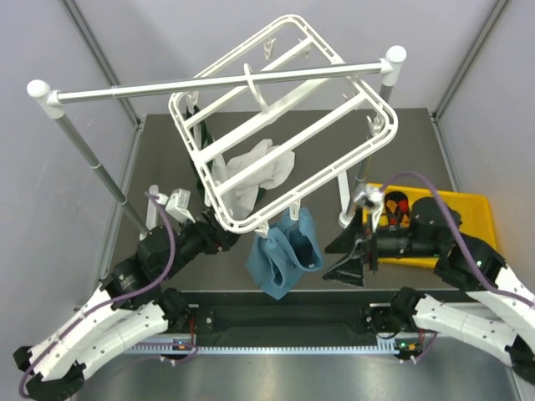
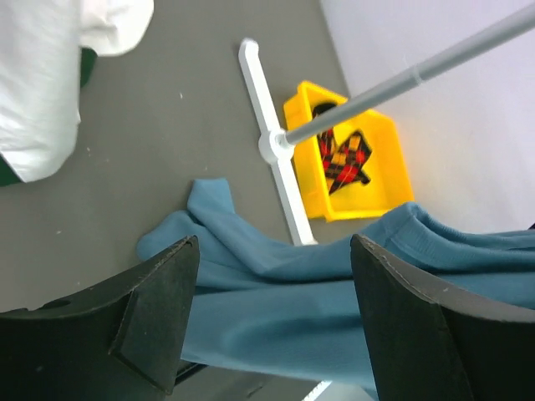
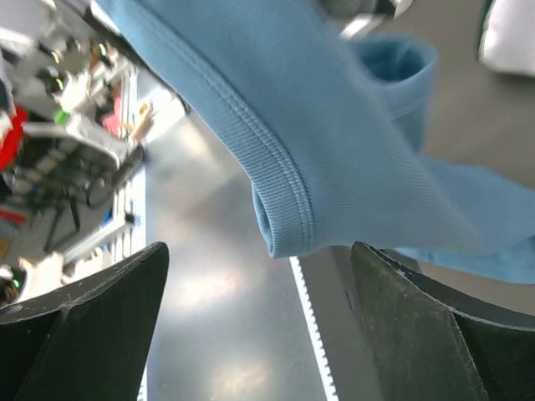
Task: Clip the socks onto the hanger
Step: Open the clamp at the hanger.
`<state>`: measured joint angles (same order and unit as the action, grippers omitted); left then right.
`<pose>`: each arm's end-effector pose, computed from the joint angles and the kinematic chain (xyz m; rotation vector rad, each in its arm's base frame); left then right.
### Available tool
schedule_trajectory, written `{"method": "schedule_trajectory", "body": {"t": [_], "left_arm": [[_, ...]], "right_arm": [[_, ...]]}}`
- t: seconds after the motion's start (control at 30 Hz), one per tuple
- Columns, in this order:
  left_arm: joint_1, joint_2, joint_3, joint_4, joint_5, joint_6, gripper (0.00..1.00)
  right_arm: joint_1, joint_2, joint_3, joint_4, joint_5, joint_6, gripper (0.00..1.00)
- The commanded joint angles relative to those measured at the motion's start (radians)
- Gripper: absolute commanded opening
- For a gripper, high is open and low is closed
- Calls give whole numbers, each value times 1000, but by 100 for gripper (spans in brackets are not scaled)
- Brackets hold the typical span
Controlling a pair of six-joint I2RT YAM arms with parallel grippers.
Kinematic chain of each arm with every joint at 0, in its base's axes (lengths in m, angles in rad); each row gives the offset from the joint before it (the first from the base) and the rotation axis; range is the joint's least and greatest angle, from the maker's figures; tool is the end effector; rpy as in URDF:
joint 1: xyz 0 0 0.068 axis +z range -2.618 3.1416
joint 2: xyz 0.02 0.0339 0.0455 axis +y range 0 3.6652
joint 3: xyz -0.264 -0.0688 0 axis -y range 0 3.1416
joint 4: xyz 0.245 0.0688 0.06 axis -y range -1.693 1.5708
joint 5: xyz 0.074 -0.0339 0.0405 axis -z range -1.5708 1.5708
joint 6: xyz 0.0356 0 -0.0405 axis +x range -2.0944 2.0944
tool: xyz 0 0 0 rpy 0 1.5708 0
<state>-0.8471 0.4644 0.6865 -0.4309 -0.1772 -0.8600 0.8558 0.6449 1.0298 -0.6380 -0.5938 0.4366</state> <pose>0.0818 -0.0831 0.3216 -0.1491 1.9006 -1.0502 0.0596 0.0990 0.3939 -0.8705 1.8386 1.4064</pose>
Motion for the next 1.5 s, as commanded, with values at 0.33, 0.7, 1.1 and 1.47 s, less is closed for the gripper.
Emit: {"method": "schedule_trajectory", "body": {"t": [0.33,0.7,1.1,1.47], "left_arm": [[-3,-230,33,-149,31,6,76],[-3,-202,158,47,361,68,71],[-3,-167,217,70,397,96,71],[0,-187,242,132,409,148,89]], "right_arm": [[393,150,-152,267,802,86,67],[333,174,-114,268,1258,42,0],[124,347,-90,503,674,-16,0],[-21,423,-14,485,694,-45,7]]}}
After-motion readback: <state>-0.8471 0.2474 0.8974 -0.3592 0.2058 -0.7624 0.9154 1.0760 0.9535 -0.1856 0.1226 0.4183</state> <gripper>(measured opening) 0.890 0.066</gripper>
